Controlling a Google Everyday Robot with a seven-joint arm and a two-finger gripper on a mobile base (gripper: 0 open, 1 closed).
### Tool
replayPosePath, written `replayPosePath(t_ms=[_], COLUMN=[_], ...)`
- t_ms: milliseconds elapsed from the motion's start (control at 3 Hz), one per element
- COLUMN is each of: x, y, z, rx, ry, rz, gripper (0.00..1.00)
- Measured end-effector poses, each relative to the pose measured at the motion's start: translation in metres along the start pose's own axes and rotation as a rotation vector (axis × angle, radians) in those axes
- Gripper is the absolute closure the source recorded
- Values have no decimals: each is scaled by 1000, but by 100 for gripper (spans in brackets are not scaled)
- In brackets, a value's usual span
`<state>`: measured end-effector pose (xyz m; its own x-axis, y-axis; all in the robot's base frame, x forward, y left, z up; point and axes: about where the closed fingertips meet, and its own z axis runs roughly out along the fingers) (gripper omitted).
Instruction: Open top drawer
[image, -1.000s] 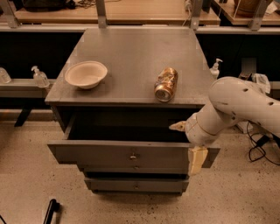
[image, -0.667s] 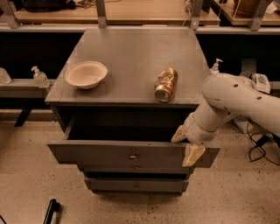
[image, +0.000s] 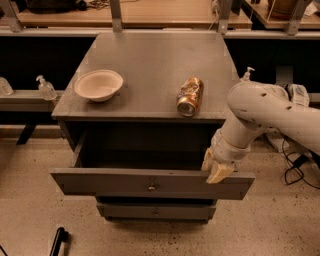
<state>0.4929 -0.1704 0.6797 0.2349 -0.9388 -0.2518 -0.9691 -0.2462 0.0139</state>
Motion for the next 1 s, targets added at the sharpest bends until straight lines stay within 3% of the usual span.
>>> replayPosePath(t_ms=[333,667,1000], x=[-6,-14,-25], y=[6,12,20], z=[-11,-25,-45], rx=[4,10,29], ry=[-10,-25,-47], rz=[-24,-70,-125], gripper=[98,93,79])
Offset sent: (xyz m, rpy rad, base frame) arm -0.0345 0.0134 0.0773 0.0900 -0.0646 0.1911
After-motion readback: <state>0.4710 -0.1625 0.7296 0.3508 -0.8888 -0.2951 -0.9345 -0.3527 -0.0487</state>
